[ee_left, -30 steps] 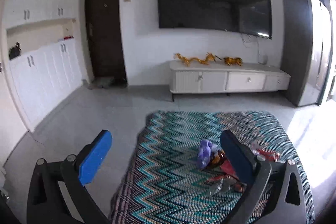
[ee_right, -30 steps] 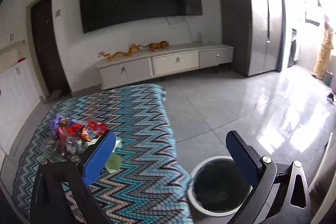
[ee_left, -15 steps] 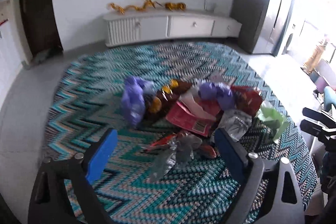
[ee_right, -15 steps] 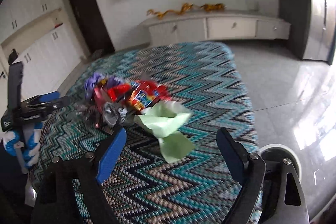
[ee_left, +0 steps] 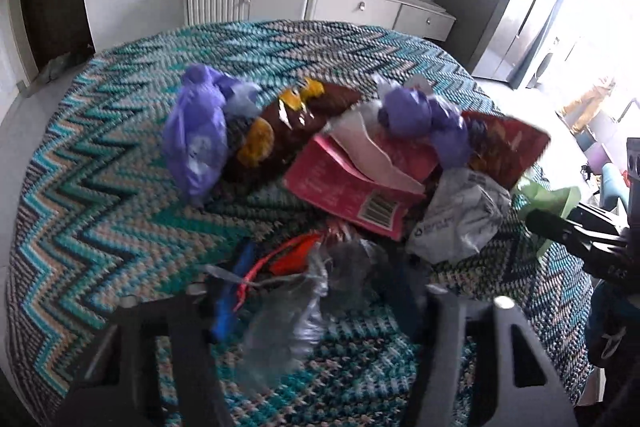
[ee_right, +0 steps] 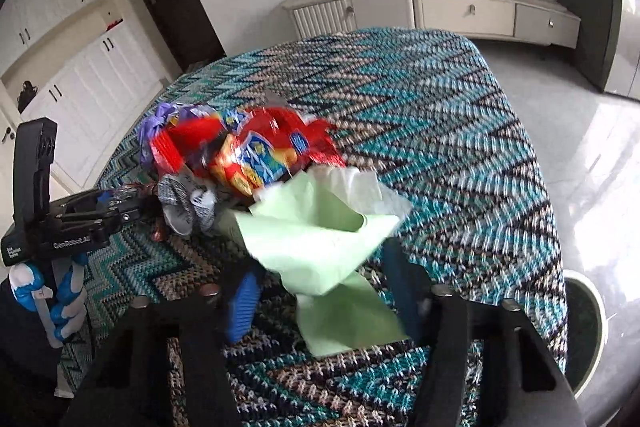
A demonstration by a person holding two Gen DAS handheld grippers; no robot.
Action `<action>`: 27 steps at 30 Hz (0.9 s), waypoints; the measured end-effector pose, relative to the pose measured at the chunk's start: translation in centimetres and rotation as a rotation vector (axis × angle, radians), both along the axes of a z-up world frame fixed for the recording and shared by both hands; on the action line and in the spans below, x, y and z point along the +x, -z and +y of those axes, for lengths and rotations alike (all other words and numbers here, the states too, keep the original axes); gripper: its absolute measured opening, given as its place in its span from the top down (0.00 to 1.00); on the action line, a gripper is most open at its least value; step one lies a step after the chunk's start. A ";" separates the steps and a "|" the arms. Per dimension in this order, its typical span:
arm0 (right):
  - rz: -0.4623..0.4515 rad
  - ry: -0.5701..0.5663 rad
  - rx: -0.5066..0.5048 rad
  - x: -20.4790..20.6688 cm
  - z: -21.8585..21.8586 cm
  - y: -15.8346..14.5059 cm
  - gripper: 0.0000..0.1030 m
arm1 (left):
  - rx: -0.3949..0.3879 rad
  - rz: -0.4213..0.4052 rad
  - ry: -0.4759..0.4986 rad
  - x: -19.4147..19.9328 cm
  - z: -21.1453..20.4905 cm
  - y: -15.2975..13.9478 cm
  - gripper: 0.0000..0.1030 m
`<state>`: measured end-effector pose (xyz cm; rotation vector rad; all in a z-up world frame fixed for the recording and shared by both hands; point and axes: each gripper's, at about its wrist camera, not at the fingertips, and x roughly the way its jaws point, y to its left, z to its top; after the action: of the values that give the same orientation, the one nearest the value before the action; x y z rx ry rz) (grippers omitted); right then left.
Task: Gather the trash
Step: 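Grasp the light green paper with the right gripper while the left grasps a clear plastic bag, then carry both items over the trash bin and open both grippers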
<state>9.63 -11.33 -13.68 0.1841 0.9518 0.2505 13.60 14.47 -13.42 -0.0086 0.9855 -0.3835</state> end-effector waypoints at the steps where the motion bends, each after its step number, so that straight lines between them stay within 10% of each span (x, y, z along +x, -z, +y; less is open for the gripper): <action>1: -0.005 0.005 0.005 -0.4 -0.2 -0.1 0.64 | -0.005 0.000 0.003 -0.2 -0.1 0.0 0.59; 7: -0.052 0.021 0.031 -3.3 -1.2 -1.6 0.78 | -0.021 -0.018 0.003 -2.5 -0.1 -1.0 0.81; 19: -0.173 -0.010 0.064 -9.4 -1.2 -5.9 0.79 | -0.044 -0.177 0.009 -9.4 0.3 -7.2 0.85; 27: -0.255 0.094 0.078 -13.3 -5.8 -7.9 0.79 | -0.057 -0.242 0.137 -11.7 -6.4 -11.6 0.85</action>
<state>-3.65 -17.15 -5.80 0.2618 0.6791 0.2189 1.90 8.07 -1.82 0.0535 0.7376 -0.5257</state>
